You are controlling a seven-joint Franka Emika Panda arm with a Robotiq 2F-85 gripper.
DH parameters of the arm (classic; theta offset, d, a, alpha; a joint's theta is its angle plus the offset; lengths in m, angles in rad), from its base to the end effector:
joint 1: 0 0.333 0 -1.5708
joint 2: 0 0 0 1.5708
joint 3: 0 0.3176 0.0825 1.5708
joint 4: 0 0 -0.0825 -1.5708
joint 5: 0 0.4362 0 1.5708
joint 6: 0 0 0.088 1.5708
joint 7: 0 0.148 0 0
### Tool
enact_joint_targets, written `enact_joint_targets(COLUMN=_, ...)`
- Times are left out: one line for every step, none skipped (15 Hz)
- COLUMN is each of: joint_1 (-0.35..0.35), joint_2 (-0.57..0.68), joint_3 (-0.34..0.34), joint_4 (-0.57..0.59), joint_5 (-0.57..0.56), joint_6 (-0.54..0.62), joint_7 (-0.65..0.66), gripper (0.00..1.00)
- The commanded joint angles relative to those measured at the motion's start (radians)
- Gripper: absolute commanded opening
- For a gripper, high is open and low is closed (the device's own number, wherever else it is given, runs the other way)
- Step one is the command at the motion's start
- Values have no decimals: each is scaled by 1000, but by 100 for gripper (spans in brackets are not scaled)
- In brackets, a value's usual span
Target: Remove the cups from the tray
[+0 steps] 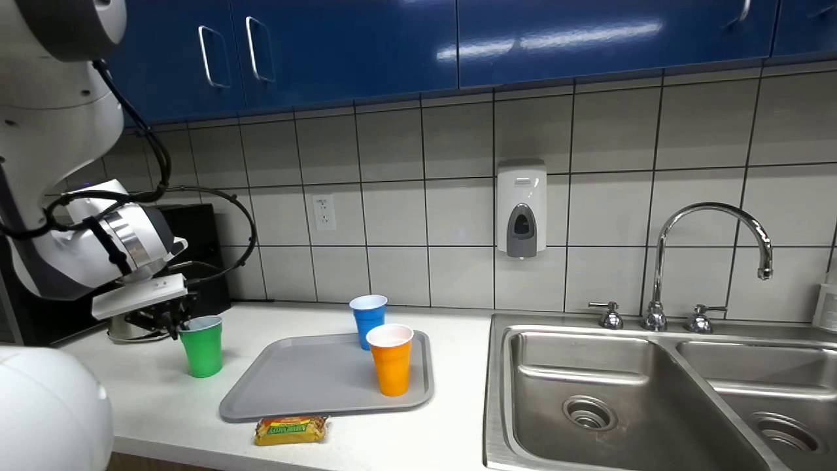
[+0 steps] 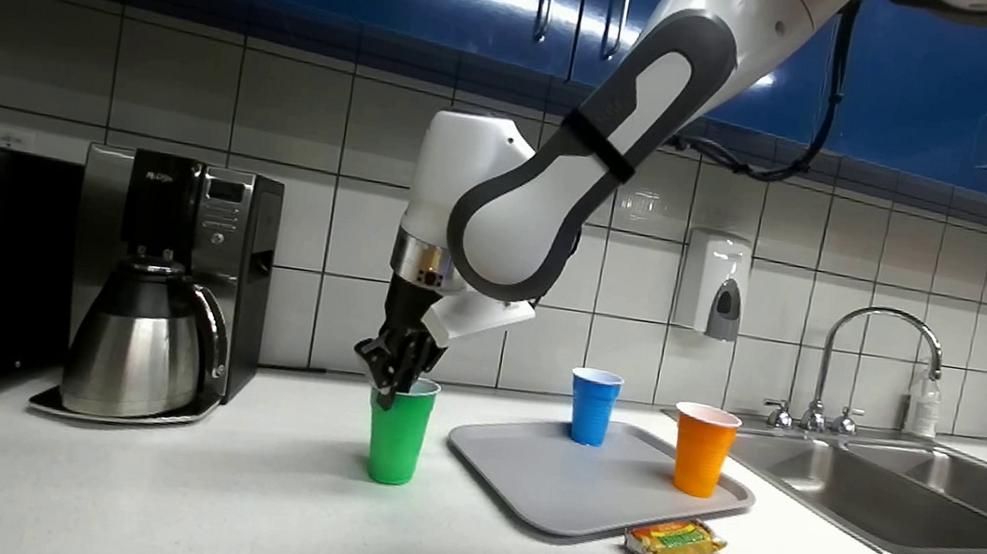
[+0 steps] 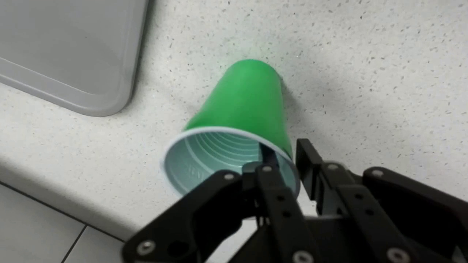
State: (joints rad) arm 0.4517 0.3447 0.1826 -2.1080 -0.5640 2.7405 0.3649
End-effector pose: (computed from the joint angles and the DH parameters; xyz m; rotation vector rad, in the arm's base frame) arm 0.5159 0.3963 0.2050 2.8212 1.0913 0.5688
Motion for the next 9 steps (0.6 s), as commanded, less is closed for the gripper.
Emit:
enact_joint_targets(joint_1=35, joint_2=31, joint_3=-39, joint_4=43, joint_5=-16, joint_6=-26, joint_7=-23, gripper=53)
enact_joint_targets(joint_1=40, joint_2=35, joint_3=-47, joint_4=46, joint_5=-16, joint_6=-25, joint_7=-24, gripper=61)
enact_joint_targets(joint_1=46, joint_2=40, joint_3=-53, joint_4=51, joint_5=-16, joint_6=-25, joint_7=-25, gripper=68)
enact_joint_targets(joint_1=50, joint_2=42, joint_3=-60, joint_4=53, joint_5=-15, joint_6=-23, joint_7=-26, gripper=75)
enact_joint_targets(joint_1=55, joint_2=45, joint_3=-65, joint_4=56, joint_5=-16, joint_6=-23, joint_7=-25, gripper=83)
enact_joint_targets(joint_1=58, joint_2=46, joint_3=-69, joint_4=58, joint_5=-15, joint_6=-22, joint_7=-26, gripper=90)
enact_joint_targets(joint_1=62, joint_2=48, joint_3=-73, joint_4=60, joint_5=-16, joint_6=-22, joint_7=-25, gripper=98)
enact_joint_targets(joint_1=64, joint_2=48, joint_3=-76, joint_4=61, joint_5=-16, joint_6=-21, joint_7=-24, gripper=100)
enact_joint_targets(joint_1=68, joint_2=49, joint_3=-78, joint_4=62, joint_5=-17, joint_6=-21, joint_7=-24, gripper=100)
